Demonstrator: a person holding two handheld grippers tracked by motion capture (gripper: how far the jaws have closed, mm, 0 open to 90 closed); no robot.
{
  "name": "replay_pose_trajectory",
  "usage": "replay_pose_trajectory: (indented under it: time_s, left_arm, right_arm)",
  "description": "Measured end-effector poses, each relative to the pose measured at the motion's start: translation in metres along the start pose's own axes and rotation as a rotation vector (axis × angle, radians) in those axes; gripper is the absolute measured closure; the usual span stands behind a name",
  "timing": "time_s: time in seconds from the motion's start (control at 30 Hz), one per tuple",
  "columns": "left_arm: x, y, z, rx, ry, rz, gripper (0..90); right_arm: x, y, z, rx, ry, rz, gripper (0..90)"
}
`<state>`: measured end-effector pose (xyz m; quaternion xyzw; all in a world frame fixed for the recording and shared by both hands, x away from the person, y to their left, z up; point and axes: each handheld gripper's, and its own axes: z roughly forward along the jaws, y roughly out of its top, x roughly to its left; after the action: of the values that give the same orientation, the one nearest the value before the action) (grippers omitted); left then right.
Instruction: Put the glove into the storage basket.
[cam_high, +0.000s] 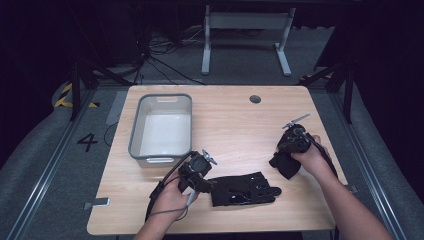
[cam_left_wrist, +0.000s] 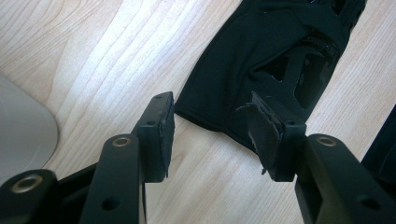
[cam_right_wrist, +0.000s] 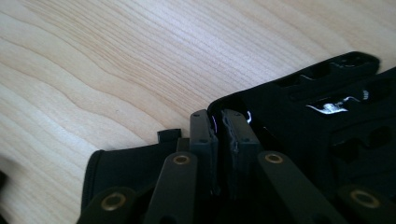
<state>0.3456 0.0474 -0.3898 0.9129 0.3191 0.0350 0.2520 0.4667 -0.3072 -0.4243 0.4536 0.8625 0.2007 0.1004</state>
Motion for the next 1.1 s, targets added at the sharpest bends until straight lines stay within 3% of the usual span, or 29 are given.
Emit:
replay_pose_trajectory:
  time_s: [0.1, 0.33, 0.5, 0.83, 1.1]
  left_arm:
    - [0.000, 0.001, 0.000, -0.003, -0.001, 0.001, 51.8]
    - [-0.004, 0.008, 0.001, -0.012, -0.007, 0.020, 51.9]
    - [-0.010, 0.015, 0.002, -0.035, -0.026, 0.033, 51.8]
    - [-0.023, 0.027, 0.001, -0.076, -0.079, 0.056, 50.9]
    - [-0.033, 0.035, 0.000, -0.110, -0.111, 0.045, 48.0]
  right_arm:
    - [0.000, -0.002, -0.010, -0.035, 0.000, 0.009, 83.3]
    - [0.004, -0.008, -0.051, -0.175, 0.000, 0.015, 83.3]
    - [0.015, -0.010, -0.073, -0.264, 0.023, 0.010, 83.2]
    - [0.065, -0.006, -0.091, -0.378, 0.101, -0.073, 83.1]
    - [0.105, 0.003, -0.083, -0.387, 0.154, -0.152, 83.0]
